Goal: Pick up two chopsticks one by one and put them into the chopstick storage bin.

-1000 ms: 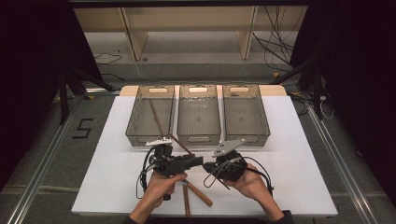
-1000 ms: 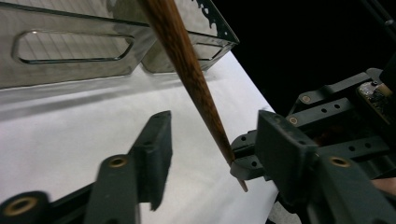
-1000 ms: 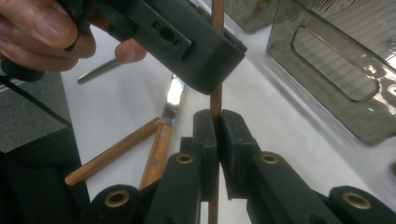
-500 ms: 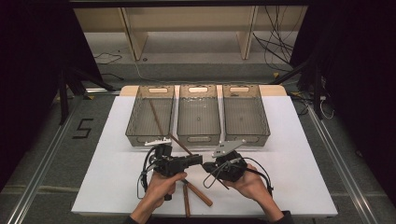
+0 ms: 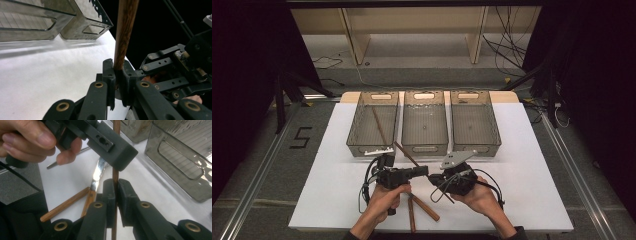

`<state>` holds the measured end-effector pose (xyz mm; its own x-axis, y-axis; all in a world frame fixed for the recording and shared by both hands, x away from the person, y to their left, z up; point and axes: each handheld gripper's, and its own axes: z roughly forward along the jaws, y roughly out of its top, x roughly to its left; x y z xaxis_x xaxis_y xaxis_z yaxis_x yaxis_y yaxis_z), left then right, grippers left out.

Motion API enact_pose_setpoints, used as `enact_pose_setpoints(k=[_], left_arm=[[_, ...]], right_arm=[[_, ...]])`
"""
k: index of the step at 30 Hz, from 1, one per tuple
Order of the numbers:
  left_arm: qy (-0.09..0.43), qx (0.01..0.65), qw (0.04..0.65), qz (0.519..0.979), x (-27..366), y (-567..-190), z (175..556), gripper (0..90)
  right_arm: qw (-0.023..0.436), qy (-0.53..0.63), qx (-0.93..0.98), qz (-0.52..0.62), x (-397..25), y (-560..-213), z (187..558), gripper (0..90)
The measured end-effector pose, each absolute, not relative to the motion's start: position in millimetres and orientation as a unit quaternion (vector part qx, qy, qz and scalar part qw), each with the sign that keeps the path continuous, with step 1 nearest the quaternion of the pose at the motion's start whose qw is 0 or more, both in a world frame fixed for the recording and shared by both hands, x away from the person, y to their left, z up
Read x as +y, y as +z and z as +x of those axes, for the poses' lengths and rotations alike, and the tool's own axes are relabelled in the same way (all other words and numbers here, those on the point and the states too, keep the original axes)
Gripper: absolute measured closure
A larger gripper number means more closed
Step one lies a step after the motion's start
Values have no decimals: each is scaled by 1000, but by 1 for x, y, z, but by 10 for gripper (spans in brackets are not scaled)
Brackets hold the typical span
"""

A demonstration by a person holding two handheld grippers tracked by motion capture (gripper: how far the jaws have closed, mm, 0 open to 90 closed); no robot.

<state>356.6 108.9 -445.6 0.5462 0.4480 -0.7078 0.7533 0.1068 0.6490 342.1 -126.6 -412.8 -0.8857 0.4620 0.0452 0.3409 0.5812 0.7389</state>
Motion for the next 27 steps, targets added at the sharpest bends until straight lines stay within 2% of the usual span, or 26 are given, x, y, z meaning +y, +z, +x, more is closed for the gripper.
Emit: enact_pose_setpoints(k=[6, 16, 21, 27], left_arm=[[-123, 461, 584, 657, 125, -438, 363, 842], [-90, 470, 573, 666, 163, -410, 384, 841], [-69, 477, 569, 666, 183, -393, 396, 842], [-52, 488, 565, 663, 203, -374, 411, 842]], right_arm=[[67, 401, 882, 239, -142, -412, 340, 633], [80, 413, 864, 275, -170, -422, 336, 355], [78, 418, 855, 297, -177, -427, 335, 284], [74, 415, 854, 306, -182, -432, 334, 253]])
